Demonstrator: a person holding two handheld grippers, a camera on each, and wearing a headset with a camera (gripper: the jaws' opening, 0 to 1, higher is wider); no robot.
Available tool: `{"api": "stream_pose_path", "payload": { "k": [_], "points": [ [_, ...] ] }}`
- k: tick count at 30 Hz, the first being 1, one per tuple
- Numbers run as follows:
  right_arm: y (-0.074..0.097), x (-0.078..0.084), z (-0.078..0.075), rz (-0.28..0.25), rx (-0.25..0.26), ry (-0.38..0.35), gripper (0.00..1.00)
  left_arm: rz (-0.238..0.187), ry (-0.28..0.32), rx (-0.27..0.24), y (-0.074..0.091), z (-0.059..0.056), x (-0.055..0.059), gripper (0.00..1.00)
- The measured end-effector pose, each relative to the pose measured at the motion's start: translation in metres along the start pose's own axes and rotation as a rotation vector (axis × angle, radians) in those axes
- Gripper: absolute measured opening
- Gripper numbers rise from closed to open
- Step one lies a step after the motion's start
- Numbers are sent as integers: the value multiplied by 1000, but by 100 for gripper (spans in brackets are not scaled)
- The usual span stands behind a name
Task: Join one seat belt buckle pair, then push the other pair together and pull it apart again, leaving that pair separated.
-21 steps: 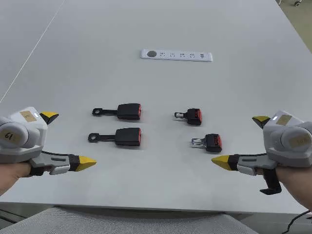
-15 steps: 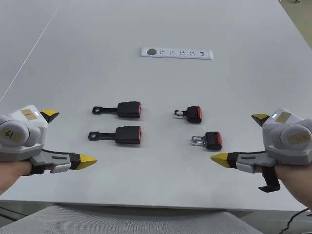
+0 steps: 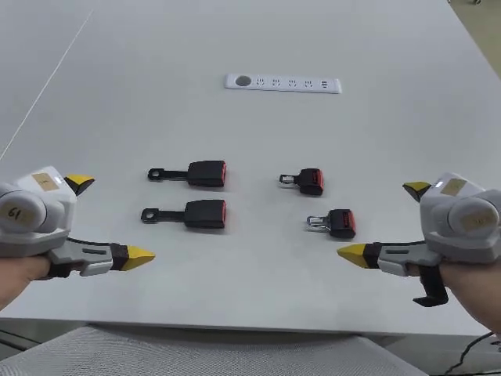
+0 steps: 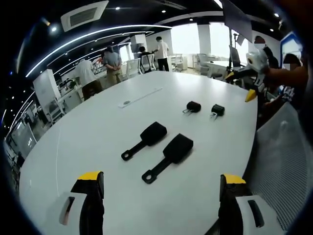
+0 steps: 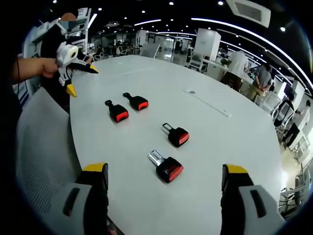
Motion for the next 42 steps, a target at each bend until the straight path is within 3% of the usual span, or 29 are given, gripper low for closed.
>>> {"api": "stream_pose_path", "payload": {
  "k": [15,42],
  "points": [
    [0,0,4,0,-4,3,98,1,9,1,1,-2,4,100],
    [5,8,2,16,-2,9,97,23,38,-17,15,7,17,99]
  ]
}}
Point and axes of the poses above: the centre of the closed fingertips' face, and the gripper's own axes: y roughly backward along the fingers, z roughly to its left, x roughly out of its underside, the point moved 8 cm from there along y, roughly backward along the fingers, and after that the axes turned 2 degrees about z, right-handed, at the moved point
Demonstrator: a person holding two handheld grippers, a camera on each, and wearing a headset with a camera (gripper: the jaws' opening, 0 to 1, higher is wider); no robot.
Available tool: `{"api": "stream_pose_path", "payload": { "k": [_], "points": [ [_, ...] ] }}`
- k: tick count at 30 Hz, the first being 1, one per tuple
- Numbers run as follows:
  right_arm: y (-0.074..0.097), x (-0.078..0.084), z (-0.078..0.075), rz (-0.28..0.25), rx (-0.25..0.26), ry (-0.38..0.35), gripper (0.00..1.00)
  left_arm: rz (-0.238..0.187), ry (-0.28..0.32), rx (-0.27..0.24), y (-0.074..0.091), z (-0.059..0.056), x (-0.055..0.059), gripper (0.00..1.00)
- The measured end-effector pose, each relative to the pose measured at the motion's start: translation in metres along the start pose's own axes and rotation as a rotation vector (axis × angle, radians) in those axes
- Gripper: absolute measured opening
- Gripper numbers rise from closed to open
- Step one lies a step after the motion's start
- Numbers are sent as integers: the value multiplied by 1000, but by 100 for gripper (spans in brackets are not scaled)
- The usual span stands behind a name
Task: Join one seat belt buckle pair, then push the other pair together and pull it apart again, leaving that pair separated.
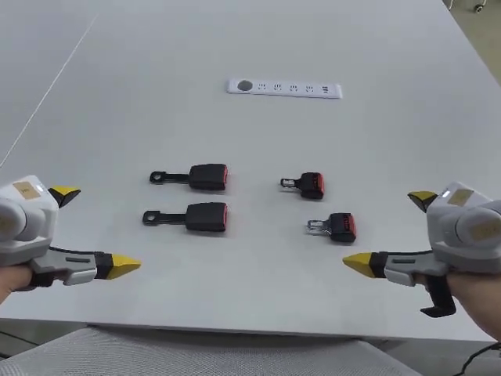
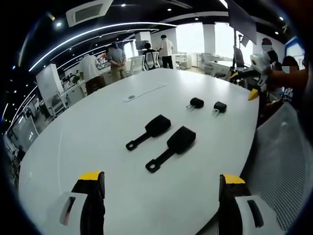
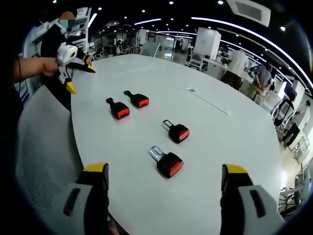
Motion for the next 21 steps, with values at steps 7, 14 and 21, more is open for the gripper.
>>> {"api": "stream_pose_path", "payload": {
  "k": [7,14,21],
  "points": [
    [-1,-2,1,5,-7,18,96,2,-1,-1,0,0,-1,98],
    [-1,-6,-3,-8,-2,31,92,1,4,-28,2,5,-3,98],
    [-2,-3,-5,6,-3,28,90,12,10,-30,1,6,-4,96]
  ]
}}
Point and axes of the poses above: the centre of the closed fingertips' face, and the gripper's own axes: y roughly backward along the fingers, z roughly to its left, x roughly out of its underside, the point moved 8 cm from there along y, roughly backward along the fingers, and after that the axes turned 2 degrees about z, right-handed, at the moved point
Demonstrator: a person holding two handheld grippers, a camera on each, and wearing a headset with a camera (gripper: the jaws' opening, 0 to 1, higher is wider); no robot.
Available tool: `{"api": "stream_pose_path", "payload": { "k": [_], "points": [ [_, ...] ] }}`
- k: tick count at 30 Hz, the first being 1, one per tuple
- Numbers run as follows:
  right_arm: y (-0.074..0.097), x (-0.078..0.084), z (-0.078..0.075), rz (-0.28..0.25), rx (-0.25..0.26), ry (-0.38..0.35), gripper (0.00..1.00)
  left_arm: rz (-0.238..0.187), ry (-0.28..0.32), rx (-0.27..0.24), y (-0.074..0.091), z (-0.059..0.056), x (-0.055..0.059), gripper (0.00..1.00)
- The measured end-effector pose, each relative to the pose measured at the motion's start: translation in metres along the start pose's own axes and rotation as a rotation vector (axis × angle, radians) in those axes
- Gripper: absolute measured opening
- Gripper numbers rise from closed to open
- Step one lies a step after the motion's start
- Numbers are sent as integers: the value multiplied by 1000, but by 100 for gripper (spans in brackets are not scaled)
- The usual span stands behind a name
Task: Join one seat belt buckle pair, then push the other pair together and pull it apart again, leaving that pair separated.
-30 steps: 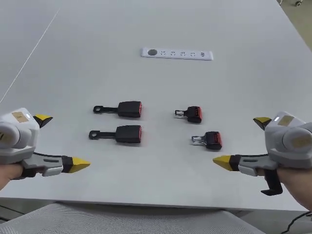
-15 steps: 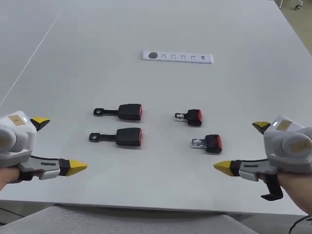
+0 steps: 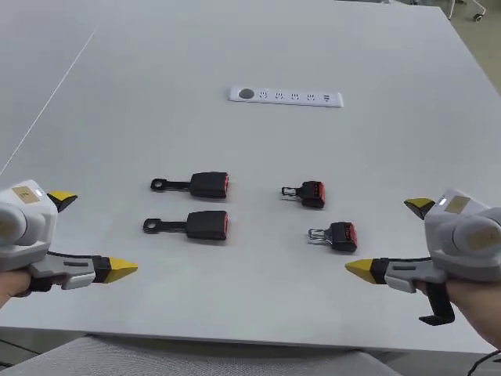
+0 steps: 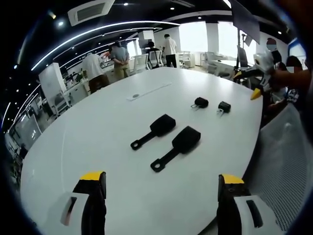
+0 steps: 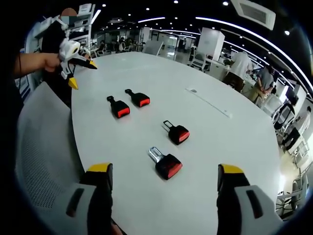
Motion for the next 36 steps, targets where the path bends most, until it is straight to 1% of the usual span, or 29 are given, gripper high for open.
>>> {"api": "stream_pose_path", "payload": {
  "k": [4,5,6,8,10,11,16,24,32,35,36],
  "points": [
    [-1,1,0,6,-3,8,87,2,-2,-2,-1,0,-1,97],
    [-1,1,0,9,-3,14,87,6,-4,-17,-2,2,-1,98],
    [-1,1,1,9,-5,18,86,6,-3,-20,-2,2,-1,98],
    [-3,3,1,16,-12,33,84,3,-8,-7,-4,1,-2,96],
    [-3,3,1,16,-19,37,82,11,-30,4,-6,-1,-3,95],
    [-3,3,1,18,-18,34,81,13,-38,8,-6,-1,-3,94],
    [-4,5,0,27,-16,34,81,16,-45,22,-8,-1,-5,91],
    [-5,5,0,41,-20,63,78,38,-85,46,-16,-4,-6,87],
    [-8,4,-1,65,-36,108,75,57,-165,72,-28,-6,-16,87],
    [-10,3,-1,74,-47,131,72,60,-203,91,-33,-6,-19,85],
    [-11,2,0,76,-58,140,71,57,-221,103,-36,-7,-21,84]
  ]
}}
Point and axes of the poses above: the centre of the closed fingertips' face, and the gripper's own axes: y roughly backward along the fingers, z roughly to its left, x roughly out of its underside, the point moved 8 cm from there along y, roughly backward along the fingers, and after that the axes turned 2 degrees about z, right-handed, at the moved point
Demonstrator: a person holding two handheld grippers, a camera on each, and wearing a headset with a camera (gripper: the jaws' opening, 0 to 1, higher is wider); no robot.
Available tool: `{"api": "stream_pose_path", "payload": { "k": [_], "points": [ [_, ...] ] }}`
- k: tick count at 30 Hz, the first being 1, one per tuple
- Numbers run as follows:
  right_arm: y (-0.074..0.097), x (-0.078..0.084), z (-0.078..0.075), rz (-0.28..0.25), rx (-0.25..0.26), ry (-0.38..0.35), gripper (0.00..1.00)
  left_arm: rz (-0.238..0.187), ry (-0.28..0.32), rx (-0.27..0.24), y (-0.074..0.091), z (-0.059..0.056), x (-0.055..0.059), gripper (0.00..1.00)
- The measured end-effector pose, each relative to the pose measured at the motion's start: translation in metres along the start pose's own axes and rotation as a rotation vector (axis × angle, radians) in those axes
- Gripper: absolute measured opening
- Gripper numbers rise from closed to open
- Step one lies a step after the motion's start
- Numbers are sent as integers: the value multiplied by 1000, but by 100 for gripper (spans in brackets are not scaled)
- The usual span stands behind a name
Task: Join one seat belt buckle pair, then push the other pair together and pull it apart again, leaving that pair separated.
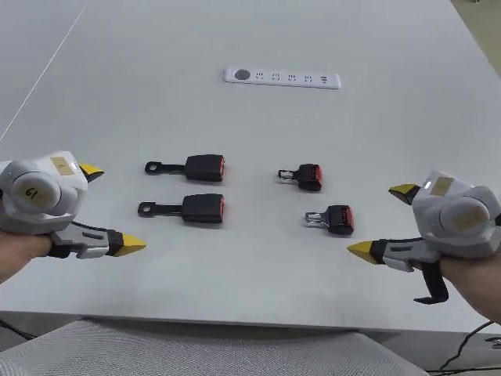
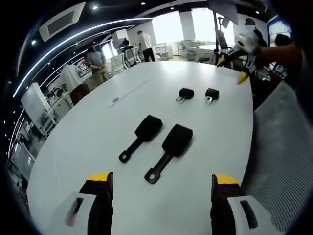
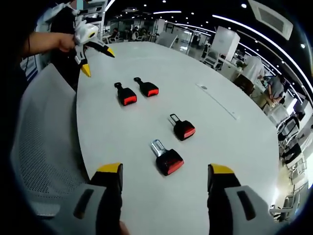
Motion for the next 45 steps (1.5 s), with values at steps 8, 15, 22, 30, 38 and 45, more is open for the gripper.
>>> {"api": "stream_pose_path", "payload": {
  "k": [8,15,22,30,38,45],
  "points": [
    [-8,-5,-1,10,-34,57,63,3,-41,40,-17,1,-9,81],
    [-22,-4,-6,46,-87,120,59,19,-114,140,-37,-5,-13,68],
    [-37,-2,-10,91,-143,175,54,36,-151,154,-52,-2,-14,67],
    [-48,-5,-14,112,-176,222,50,67,-212,202,-68,-1,-17,63],
    [-60,-2,-21,148,-233,261,45,85,-248,250,-88,-2,-26,54],
    [-70,0,-27,172,-261,273,41,100,-279,273,-102,0,-33,51]
  ]
}}
Point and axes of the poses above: the centre of the closed fingertips' face, and the gripper's own axes: y roughly backward along the fingers, z roughly to its left, x roughly out of its underside, the point moved 8 cm from there along y, roughly backward along the fingers, and after that the axes turned 2 degrees about z, right-handed, at the moved point
